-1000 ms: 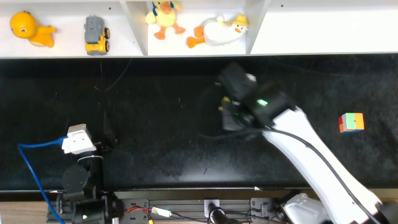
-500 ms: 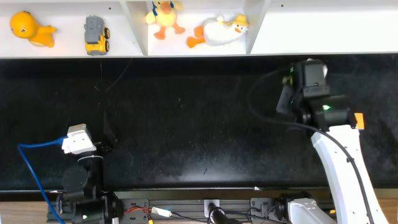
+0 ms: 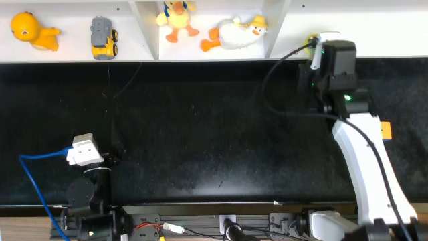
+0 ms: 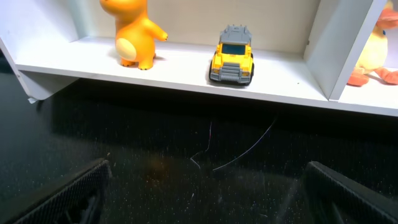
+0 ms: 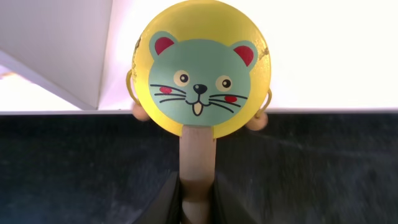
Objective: Store Toys
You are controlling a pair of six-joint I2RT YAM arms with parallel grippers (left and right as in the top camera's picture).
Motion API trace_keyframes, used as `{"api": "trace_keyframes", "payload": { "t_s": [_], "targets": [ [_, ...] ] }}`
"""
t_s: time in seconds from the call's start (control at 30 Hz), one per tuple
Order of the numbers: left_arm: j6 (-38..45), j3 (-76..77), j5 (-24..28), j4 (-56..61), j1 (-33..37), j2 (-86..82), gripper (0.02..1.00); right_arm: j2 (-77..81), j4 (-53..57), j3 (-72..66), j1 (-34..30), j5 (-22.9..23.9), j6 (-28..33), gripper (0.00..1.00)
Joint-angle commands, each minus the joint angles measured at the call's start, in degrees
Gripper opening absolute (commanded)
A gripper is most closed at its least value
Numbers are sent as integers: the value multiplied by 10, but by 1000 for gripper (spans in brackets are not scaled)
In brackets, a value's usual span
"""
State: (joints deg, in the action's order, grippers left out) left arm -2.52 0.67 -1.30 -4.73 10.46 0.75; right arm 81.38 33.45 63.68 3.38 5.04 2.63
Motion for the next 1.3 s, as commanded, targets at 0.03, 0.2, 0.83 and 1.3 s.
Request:
{"api": "trace_keyframes", "payload": {
  "t_s": [0.03, 0.2, 0.83, 1.3],
  "targets": [
    [12, -2, -5, 0, -3, -6, 998, 37, -36, 0, -1, -12, 52, 47],
    [12, -2, -5, 0, -3, -6, 998, 67, -85, 0, -1, -10, 53, 47],
    [12, -2, -5, -1, -3, -6, 998, 156, -255, 0, -1, -10, 53, 49],
    [12, -2, -5, 0, -3, -6, 998, 205, -308, 0, -2, -10, 52, 47]
  ]
}}
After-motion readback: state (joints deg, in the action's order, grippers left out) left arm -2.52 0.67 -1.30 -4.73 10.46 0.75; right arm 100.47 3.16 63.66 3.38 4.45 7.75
